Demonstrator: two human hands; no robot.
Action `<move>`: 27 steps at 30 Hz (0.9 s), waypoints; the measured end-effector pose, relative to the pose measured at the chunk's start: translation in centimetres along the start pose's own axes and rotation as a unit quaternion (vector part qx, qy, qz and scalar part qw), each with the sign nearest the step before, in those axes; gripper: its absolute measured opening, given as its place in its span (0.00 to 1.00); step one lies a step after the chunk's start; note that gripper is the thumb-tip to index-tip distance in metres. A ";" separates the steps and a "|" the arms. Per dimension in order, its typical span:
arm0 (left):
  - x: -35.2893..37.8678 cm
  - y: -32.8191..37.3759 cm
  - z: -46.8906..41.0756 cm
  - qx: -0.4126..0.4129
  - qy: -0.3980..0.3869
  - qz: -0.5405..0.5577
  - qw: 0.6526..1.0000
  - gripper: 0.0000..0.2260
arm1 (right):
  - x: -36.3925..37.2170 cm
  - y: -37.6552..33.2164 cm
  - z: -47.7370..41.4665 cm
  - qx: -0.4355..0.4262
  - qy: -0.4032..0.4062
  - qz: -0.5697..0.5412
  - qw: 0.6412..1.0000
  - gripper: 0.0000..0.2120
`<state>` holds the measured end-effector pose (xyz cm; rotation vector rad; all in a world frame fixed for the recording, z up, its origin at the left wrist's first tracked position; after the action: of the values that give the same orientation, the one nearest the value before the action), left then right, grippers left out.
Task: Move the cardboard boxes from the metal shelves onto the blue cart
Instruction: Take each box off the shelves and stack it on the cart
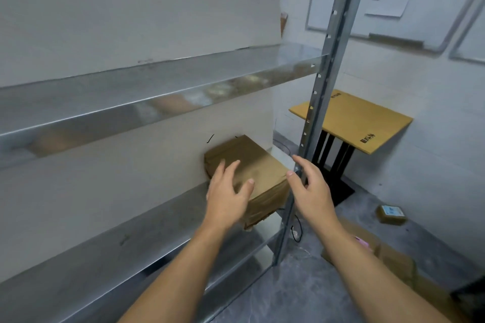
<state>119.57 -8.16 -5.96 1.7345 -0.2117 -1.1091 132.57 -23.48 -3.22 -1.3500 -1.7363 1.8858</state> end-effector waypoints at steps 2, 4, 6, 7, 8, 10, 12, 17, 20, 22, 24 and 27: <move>1.1 -1.0 -1.2 -0.032 -0.021 0.003 0.999 0.26 | 0.4 1.0 -1.4 0.007 -0.005 0.009 1.000 0.21; 2.3 -2.1 -1.8 -0.073 -0.047 -0.004 0.996 0.27 | 1.0 2.1 -2.7 0.021 -0.024 0.021 0.999 0.22; 3.3 -2.9 -2.0 -0.105 -0.068 -0.009 0.992 0.28 | 1.6 3.0 -3.8 0.036 -0.043 0.030 0.998 0.22; 3.7 -3.3 -2.2 -0.113 -0.071 -0.008 0.991 0.28 | 1.9 3.4 -4.4 0.044 -0.050 0.033 0.997 0.22; 3.9 -3.6 -2.4 -0.116 -0.069 -0.004 0.991 0.28 | 2.1 3.9 -5.1 0.051 -0.056 0.036 0.997 0.23; 4.2 -3.8 -2.7 -0.121 -0.053 0.015 0.991 0.28 | 2.5 5.0 -6.6 0.061 -0.072 0.038 0.995 0.23; 4.5 -3.8 -2.8 -0.131 -0.034 0.035 0.990 0.27 | 3.1 6.2 -7.8 0.060 -0.101 0.036 0.992 0.24; 6.1 -3.6 -2.3 -0.165 0.039 0.098 0.981 0.21 | 4.0 8.6 -8.4 0.058 -0.196 -0.052 0.978 0.24; 6.9 -2.5 -1.8 -0.176 0.080 0.131 0.972 0.19 | 3.5 9.6 -8.6 0.045 -0.240 -0.081 0.966 0.23; 7.3 -2.3 -1.7 -0.181 0.111 0.144 0.967 0.19 | 3.3 10.1 -9.4 0.045 -0.269 -0.089 0.958 0.23; 7.7 -2.3 -1.3 -0.190 0.134 0.169 0.958 0.19 | 3.1 10.5 -10.1 0.044 -0.291 -0.102 0.950 0.22; 8.5 -2.0 -0.7 -0.204 0.177 0.213 0.939 0.19 | 3.0 10.9 -10.5 0.032 -0.329 -0.121 0.936 0.25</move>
<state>124.12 -11.85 -12.40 1.3930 -0.1139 -0.4700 143.00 -17.30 -12.73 -0.4513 -1.9724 2.3740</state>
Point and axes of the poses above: each hand's wrist, its own z-axis away from the middle knuckle, its own x-axis out of the palm, y = z × x, the point moved 5 cm from there along -z, towards the middle knuckle, and after that the axes turned 9 degrees about -y, right-handed, at the moved point
